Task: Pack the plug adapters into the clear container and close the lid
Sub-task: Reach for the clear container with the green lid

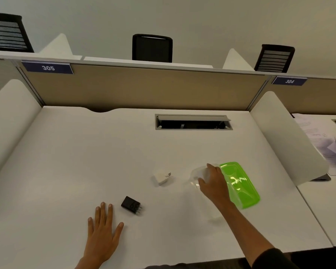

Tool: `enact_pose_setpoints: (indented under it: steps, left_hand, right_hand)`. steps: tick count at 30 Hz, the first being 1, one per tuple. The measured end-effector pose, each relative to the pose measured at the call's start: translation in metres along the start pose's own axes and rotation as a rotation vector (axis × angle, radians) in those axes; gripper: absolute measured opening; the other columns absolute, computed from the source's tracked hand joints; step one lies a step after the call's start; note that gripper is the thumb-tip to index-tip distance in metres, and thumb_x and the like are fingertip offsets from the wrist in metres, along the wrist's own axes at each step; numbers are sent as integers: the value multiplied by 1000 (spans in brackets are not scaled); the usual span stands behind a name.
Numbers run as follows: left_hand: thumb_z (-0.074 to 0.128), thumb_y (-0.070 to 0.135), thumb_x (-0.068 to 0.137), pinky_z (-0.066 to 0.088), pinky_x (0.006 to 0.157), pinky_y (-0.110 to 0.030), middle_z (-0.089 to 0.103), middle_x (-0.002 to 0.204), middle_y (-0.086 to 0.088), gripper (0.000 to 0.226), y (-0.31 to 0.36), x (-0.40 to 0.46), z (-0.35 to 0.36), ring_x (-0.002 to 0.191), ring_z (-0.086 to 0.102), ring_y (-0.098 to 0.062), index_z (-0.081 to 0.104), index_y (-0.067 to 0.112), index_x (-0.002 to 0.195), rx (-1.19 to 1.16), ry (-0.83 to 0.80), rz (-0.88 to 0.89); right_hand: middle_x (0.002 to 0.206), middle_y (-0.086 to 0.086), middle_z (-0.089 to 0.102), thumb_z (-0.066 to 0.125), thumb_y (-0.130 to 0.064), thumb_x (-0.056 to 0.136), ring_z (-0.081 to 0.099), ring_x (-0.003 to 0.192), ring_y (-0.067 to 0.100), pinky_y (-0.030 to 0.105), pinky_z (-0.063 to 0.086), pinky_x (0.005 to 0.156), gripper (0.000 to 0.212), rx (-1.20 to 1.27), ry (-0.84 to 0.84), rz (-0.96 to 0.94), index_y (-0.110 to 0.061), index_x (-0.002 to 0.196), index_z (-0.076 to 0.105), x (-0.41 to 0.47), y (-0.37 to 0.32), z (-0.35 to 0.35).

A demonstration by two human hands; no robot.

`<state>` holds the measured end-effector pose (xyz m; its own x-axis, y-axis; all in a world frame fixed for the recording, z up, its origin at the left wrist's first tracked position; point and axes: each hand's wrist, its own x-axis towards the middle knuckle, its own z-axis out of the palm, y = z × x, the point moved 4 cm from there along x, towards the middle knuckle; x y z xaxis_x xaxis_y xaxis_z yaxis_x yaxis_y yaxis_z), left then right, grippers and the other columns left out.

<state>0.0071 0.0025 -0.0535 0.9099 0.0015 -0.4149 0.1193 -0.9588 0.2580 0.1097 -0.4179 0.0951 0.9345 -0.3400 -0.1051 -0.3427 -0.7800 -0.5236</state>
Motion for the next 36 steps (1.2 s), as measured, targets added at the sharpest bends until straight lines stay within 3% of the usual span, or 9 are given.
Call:
enact_pose_setpoints:
  steps: [9,22,26,29,33,36]
  left_hand:
    - [-27,87,71,-4,135,-52,-31,173,-6,120,7,-9,2,162,-25,-24,-22,7,161,-35,-21,-17]
    - [-26,88,71,-4,134,-53,-34,172,-6,121,8,-9,8,161,-26,-26,-23,7,161,-36,-27,-27]
    - [-25,87,72,-6,134,-53,-35,171,-8,120,6,-7,11,161,-28,-27,-24,7,161,-23,-25,-24]
    - [-23,86,75,-6,134,-53,-36,171,-7,116,5,-8,13,161,-28,-27,-24,10,162,-12,-2,-20]
    - [-23,84,77,-6,134,-53,-36,171,-7,111,5,-9,16,161,-28,-27,-24,13,163,-7,24,-21]
    - [-21,83,80,-7,134,-54,-37,171,-7,108,5,-8,19,161,-28,-28,-23,14,163,-5,41,-18]
  right_hand:
    - [146,14,52,70,-26,94,54,137,34,42,48,111,65,-135,-229,70,-9,152,45,12,18,13]
    - [150,12,47,66,-35,98,51,140,32,45,47,113,63,-221,-289,73,-11,152,44,8,17,27]
    - [150,11,49,65,-42,98,52,140,33,49,47,112,66,-199,-236,105,-13,154,44,12,21,22]
    - [137,11,58,68,-36,94,56,132,35,51,50,105,54,-207,-29,45,-11,141,56,15,11,11]
    - [117,5,62,75,-26,83,62,110,32,49,54,86,42,-103,223,-204,-12,120,63,7,-24,10]
    - [119,1,59,72,-32,84,60,107,27,45,54,84,43,-69,178,-443,-14,122,62,-11,-62,35]
